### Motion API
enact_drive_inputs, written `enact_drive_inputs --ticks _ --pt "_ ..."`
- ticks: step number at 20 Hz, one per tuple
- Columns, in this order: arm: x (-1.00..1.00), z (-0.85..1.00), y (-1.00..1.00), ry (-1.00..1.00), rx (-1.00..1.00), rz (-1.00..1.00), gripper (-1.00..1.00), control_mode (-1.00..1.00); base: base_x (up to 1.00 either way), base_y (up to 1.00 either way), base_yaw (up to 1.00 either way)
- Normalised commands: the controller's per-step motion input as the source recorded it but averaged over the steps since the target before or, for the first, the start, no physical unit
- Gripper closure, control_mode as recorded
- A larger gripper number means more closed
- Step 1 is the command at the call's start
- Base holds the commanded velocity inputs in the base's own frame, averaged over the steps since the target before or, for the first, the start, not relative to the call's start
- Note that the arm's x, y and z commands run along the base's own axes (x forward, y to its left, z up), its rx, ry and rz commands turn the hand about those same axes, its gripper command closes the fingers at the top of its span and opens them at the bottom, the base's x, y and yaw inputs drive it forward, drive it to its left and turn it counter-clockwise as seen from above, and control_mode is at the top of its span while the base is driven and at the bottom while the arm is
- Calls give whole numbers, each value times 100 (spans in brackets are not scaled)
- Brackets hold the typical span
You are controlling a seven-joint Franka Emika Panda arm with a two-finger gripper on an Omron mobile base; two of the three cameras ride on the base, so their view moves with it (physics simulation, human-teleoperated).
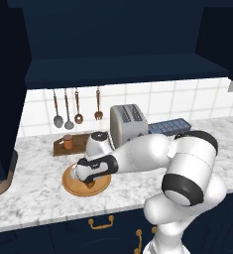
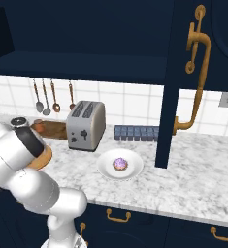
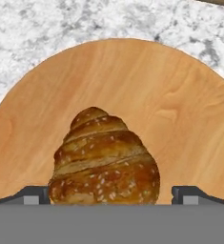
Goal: From the different types of pastries on the counter, select a croissant and place it on the cutting board. Then retrieve a jar of jam from the cabinet and place it alongside the croissant on the cutting board.
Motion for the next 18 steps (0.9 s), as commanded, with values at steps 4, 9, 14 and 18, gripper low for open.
enact_drive_inputs --ticks 4,9,14,18 --pt "0 0 0 0 0 0 -100 -100 0 0 0" --pt "0 -22 12 2 0 0 -100 -100 0 0 0" --pt "0 -12 13 0 0 0 100 -100 0 0 0" --pt "0 -3 9 0 -1 0 100 -100 0 0 0"
